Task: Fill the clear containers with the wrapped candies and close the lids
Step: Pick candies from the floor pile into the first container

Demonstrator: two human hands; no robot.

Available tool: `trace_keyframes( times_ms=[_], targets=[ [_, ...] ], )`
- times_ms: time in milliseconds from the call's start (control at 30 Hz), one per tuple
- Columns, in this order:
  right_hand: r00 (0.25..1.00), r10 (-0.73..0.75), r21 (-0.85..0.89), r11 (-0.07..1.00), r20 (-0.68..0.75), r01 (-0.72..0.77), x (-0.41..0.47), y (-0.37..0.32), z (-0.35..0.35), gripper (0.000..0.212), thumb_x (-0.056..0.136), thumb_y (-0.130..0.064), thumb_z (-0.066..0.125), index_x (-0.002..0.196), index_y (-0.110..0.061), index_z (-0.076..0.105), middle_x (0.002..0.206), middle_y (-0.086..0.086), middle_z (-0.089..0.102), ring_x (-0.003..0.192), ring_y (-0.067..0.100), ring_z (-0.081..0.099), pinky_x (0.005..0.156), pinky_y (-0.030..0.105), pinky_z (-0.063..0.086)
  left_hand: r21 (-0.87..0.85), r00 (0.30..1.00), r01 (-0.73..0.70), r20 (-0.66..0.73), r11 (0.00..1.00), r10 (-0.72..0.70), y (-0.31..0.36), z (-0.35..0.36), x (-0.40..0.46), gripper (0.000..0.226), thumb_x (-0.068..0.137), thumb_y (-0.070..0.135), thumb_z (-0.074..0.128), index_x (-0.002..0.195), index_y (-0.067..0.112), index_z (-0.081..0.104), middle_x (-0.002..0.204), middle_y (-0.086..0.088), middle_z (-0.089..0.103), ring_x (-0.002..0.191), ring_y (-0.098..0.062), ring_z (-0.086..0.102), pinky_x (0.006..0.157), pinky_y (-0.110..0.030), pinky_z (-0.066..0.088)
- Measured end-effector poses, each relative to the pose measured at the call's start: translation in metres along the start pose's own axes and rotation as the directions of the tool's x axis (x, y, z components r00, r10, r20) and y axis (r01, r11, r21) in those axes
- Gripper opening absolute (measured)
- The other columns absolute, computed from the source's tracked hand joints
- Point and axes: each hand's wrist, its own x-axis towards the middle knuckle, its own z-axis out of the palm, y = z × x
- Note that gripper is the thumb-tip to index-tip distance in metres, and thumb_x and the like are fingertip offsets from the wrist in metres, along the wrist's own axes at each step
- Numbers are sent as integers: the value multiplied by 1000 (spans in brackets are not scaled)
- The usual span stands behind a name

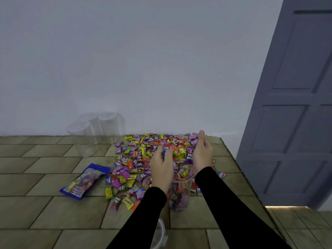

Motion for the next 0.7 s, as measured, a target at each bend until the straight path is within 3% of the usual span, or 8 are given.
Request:
trace_keyframes(
  times_ms=[67, 133, 167, 233, 400, 533, 633, 700],
  targets=[
    [1000, -6, -10, 1000, -9, 6, 1, 1, 1, 49, 100, -46, 39, 74, -11, 61, 101, 34, 53, 70, 17, 44, 54, 23, 36, -10, 1000, 7, -15, 1000, -7, -1, 1, 2, 54, 100, 24, 47, 150, 11, 31, 147, -3, 44, 128, -14, 44, 103, -28, 35],
    [1000, -9, -29, 1000, -7, 9, 2, 3, 2, 55, 99, -47, 38, 80, -2, 62, 83, 33, 47, 64, 18, 42, 49, 21, 34, -42, 1000, -1, -22, 999, 0, -2, 1, 3, 43, 99, 21, 48, 141, 15, 46, 116, -4, 61, 97, -14, 55, 84, -30, 42],
    [1000, -10, -33, 999, -2, 9, 2, 3, 2, 58, 99, -48, 38, 84, 3, 62, 73, 27, 41, 58, 16, 39, 47, 20, 33, -64, 999, -31, -17, 997, 30, -3, 1, 4, 28, 98, 16, 49, 124, 18, 58, 91, -1, 58, 76, -13, 49, 70, -29, 39],
    [1000, -8, -22, 1000, 4, 8, 2, 3, 2, 55, 99, -47, 39, 84, 0, 63, 63, 10, 37, 51, 13, 32, 43, 19, 29, -114, 997, -69, -22, 991, 67, -5, 0, 3, 18, 93, 5, 47, 88, 17, 59, 70, 2, 45, 62, -15, 34, 58, -28, 28],
    [1000, -14, -29, 999, 6, 15, 3, 4, 2, 49, 100, -45, 39, 80, -9, 65, 61, 2, 39, 49, 11, 32, 45, 18, 30, -199, 993, -116, -22, 973, 114, -10, 2, 4, 25, 85, -12, 44, 85, 12, 54, 71, 6, 47, 60, -12, 38, 54, -24, 35],
    [1000, 0, -64, 998, -18, -1, 5, 5, 3, 60, 99, -48, 39, 88, 7, 61, 57, 1, 33, 45, 9, 26, 42, 21, 25, -233, 988, -152, -33, 961, 148, -8, 1, 3, 21, 87, -11, 49, 89, 9, 54, 76, -1, 49, 59, -1, 47, 55, -13, 41],
    [1000, 2, -78, 997, -14, -3, 5, 6, 3, 61, 99, -48, 40, 90, 8, 61, 54, 0, 30, 46, 10, 27, 45, 22, 26, -279, 989, -140, -3, 950, 145, -11, -1, 7, 7, 91, 8, 58, 97, 11, 59, 84, -9, 63, 77, -12, 60, 67, -21, 48],
    [1000, 8, -88, 996, -14, -9, 5, 7, 4, 64, 97, -51, 40, 91, 9, 59, 55, 0, 31, 50, 13, 29, 52, 28, 29, -324, 989, -140, -6, 936, 145, -12, -1, 8, 12, 96, 9, 53, 104, 6, 61, 91, -13, 69, 87, -23, 66, 69, -21, 51]
  ],
)
